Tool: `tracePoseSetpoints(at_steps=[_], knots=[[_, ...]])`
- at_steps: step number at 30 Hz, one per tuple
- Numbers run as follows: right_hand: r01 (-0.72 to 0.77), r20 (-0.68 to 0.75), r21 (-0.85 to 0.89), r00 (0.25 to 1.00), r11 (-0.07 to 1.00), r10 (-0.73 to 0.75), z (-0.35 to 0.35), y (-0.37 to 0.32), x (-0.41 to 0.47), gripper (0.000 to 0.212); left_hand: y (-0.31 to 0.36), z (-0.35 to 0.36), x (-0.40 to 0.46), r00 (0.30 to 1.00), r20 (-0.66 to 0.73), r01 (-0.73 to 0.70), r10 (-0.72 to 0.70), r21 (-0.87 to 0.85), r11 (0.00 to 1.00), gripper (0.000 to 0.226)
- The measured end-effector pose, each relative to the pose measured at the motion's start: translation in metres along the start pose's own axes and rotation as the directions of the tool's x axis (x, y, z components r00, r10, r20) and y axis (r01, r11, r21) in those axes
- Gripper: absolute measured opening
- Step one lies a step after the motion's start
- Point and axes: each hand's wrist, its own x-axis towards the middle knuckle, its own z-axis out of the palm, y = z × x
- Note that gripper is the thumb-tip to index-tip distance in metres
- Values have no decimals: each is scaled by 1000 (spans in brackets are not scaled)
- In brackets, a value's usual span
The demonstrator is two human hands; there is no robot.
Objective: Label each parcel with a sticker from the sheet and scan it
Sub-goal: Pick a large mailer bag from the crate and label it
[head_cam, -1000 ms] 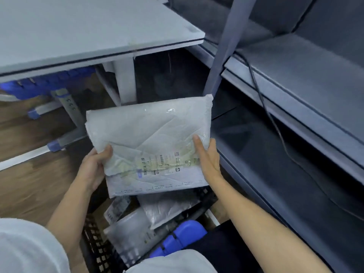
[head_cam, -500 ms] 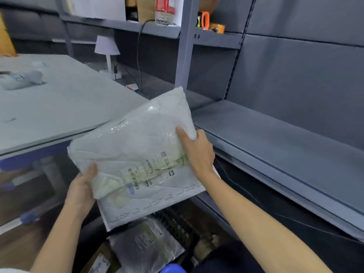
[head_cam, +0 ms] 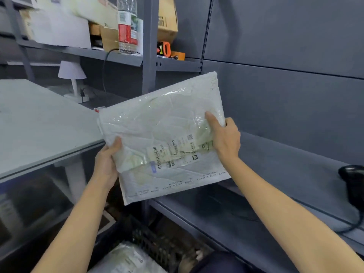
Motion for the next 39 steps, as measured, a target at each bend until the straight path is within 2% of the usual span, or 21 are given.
tracePoseSetpoints(at_steps=[6,10,16,19,21,22,24,26,28,30,32,34,36,39], knots=[[-28,-180,54,983,998,37,-51,2,36,63,6,79,30,993,121,0,-7,61,998,54],[-32,-283,55,958,998,46,-86,14,53,60,-8,129,43,996,89,7,-19,138,990,26],[-31,-330,78,942,996,55,-139,41,67,70,-36,193,43,982,183,-79,39,220,972,9],[3,-362,-18,932,1000,-9,-162,41,73,68,-43,220,37,970,225,-151,96,243,958,4],[65,-439,-229,884,971,-163,-172,33,79,77,-46,233,34,952,282,-189,122,222,957,3],[124,-414,-374,865,919,-285,-176,26,82,82,-47,237,33,939,316,-208,135,210,955,2],[285,-178,-655,842,700,-510,-185,8,89,89,-46,245,31,916,368,-247,162,197,949,8],[394,87,-786,833,476,-546,-197,-12,99,102,-42,254,27,887,422,-286,187,184,940,16],[422,208,-821,849,386,-486,-210,-31,107,112,-36,264,23,848,485,-329,213,168,929,14],[398,206,-821,874,408,-439,-222,-45,110,116,-29,273,20,804,544,-385,240,168,908,12],[370,164,-819,884,438,-439,-231,-50,108,113,-23,282,19,773,584,-422,248,180,889,30],[319,59,-825,870,466,-489,-239,-46,102,102,-23,290,23,801,549,-427,239,243,871,65],[240,-108,-804,841,544,-530,-246,-36,96,92,-29,293,28,868,446,-390,217,344,854,95],[116,-399,-589,819,800,-413,-257,-16,85,85,-49,291,27,915,394,-258,82,419,870,116]])
